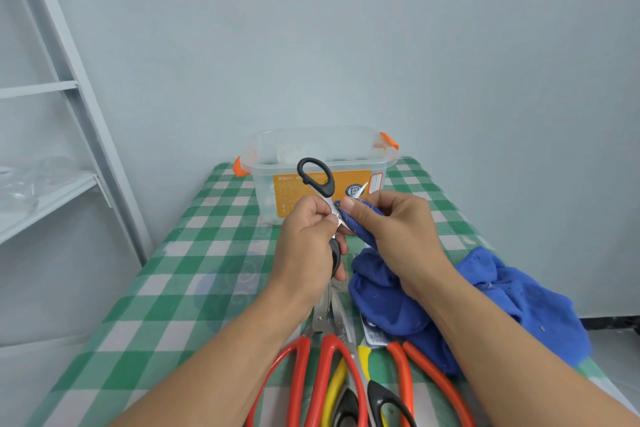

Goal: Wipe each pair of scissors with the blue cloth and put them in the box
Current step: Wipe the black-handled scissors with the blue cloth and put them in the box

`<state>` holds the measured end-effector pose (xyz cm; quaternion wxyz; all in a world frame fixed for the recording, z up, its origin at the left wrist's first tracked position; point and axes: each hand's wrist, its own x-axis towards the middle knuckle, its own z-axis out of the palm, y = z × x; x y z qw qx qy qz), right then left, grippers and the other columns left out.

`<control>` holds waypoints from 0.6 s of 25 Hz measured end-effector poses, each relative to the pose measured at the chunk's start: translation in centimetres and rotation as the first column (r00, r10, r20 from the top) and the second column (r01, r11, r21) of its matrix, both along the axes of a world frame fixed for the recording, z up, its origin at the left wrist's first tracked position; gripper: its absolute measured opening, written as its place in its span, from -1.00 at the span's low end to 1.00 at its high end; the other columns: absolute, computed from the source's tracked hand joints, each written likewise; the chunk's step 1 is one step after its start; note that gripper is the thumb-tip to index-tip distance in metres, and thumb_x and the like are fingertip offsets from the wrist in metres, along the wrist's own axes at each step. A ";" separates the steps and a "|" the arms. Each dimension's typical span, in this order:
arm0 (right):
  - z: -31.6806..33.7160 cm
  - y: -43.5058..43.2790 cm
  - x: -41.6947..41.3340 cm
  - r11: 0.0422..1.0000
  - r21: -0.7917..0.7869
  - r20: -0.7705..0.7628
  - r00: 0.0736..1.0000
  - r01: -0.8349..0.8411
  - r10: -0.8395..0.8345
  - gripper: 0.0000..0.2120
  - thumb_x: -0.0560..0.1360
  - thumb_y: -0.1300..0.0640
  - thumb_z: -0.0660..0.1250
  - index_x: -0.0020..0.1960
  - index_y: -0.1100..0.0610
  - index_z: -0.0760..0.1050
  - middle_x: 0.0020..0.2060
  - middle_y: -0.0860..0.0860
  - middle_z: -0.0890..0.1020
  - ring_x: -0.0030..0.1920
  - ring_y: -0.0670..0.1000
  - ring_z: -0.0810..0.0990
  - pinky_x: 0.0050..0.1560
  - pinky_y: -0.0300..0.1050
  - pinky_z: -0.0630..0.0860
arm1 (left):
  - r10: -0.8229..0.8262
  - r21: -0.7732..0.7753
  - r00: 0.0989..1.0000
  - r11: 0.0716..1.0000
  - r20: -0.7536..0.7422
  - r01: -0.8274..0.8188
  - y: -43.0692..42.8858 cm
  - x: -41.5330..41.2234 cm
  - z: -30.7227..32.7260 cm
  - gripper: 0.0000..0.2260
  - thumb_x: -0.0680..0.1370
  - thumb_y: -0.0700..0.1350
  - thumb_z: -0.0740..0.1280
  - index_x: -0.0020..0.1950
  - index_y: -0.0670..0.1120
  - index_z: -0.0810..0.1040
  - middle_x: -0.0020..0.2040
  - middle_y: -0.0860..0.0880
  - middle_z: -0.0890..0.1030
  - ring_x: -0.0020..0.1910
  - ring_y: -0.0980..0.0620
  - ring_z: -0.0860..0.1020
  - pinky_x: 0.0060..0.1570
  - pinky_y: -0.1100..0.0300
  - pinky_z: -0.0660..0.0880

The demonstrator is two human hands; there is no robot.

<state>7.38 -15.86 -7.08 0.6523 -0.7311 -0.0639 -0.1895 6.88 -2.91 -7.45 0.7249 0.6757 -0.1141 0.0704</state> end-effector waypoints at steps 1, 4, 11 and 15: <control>0.0 0.0 0.0 1.000 -0.006 0.021 1.000 0.016 -0.016 -0.59 0.49 0.04 0.50 -0.21 0.41 0.54 -0.42 0.12 0.41 -0.39 -0.02 0.34 -0.39 -0.24 0.32 | 0.002 0.005 1.000 1.000 0.005 -0.002 0.1 0.0 0.0 -0.83 0.66 -0.31 0.13 -0.11 -0.18 0.37 -0.43 -0.13 0.46 -0.57 -0.05 0.32 -0.59 0.20 0.32; 0.1 0.3 0.0 0.998 -0.028 0.073 0.996 0.052 -0.050 -0.57 0.51 0.05 0.48 -0.24 0.42 0.49 -0.44 0.10 0.37 -0.40 -0.05 0.30 -0.40 -0.25 0.28 | -0.001 0.026 1.000 1.000 0.024 0.001 0.3 0.1 0.0 -0.83 0.67 -0.31 0.13 -0.11 -0.17 0.36 -0.44 -0.12 0.46 -0.60 -0.06 0.32 -0.59 0.22 0.32; 0.0 0.2 -0.3 0.991 0.060 0.167 0.978 0.119 -0.128 -0.63 0.51 0.04 0.48 -0.22 0.35 0.55 -0.37 0.31 0.48 -0.35 -0.02 0.38 -0.30 -0.14 0.36 | -0.056 0.026 0.997 0.998 0.045 0.055 0.5 0.0 0.4 -0.87 0.66 -0.31 0.16 -0.08 -0.21 0.39 -0.39 -0.16 0.50 -0.56 -0.09 0.37 -0.56 0.22 0.35; 0.4 -0.4 -0.8 0.975 0.185 0.161 0.975 0.126 -0.156 -0.81 0.52 0.13 0.46 -0.24 0.17 0.62 -0.42 -0.11 0.59 -0.34 -0.18 0.51 -0.24 -0.35 0.44 | -0.062 -0.001 0.998 0.998 0.022 0.062 0.5 -0.4 0.2 -0.85 0.67 -0.30 0.15 -0.09 -0.19 0.39 -0.36 -0.21 0.47 -0.60 -0.07 0.35 -0.57 0.23 0.36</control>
